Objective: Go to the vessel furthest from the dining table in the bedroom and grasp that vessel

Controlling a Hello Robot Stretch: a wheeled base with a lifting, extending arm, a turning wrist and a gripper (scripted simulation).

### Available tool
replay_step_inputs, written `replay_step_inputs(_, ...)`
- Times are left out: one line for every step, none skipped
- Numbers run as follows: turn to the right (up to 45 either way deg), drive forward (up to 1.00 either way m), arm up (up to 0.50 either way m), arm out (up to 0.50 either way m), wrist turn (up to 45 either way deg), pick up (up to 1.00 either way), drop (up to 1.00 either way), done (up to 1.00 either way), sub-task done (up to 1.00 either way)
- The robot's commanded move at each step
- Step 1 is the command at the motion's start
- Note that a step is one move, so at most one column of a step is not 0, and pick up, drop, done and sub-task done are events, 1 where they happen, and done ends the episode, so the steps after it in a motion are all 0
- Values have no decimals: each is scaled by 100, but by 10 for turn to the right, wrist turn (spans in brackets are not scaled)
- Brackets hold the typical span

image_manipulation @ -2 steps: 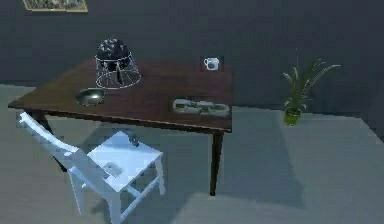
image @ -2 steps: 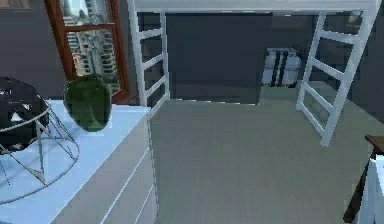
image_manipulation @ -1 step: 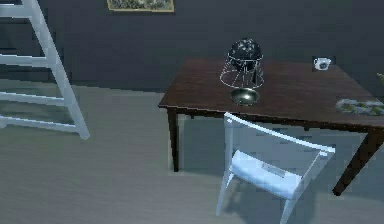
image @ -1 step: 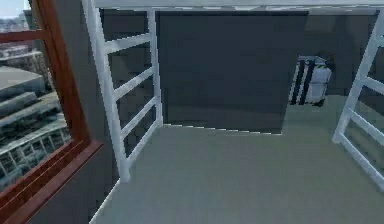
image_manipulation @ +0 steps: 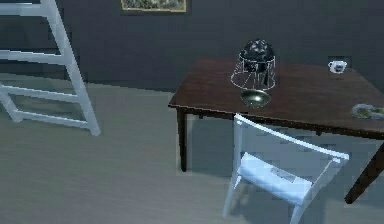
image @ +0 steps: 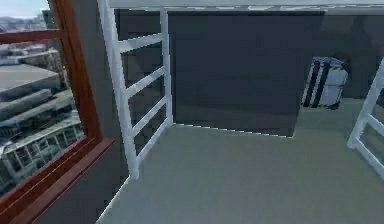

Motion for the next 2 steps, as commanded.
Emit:
replay_step_inputs(0,15,0,0,0,0,0,0,0)
replay_step_inputs(-270,0,0,0,0,0,0,0,0)
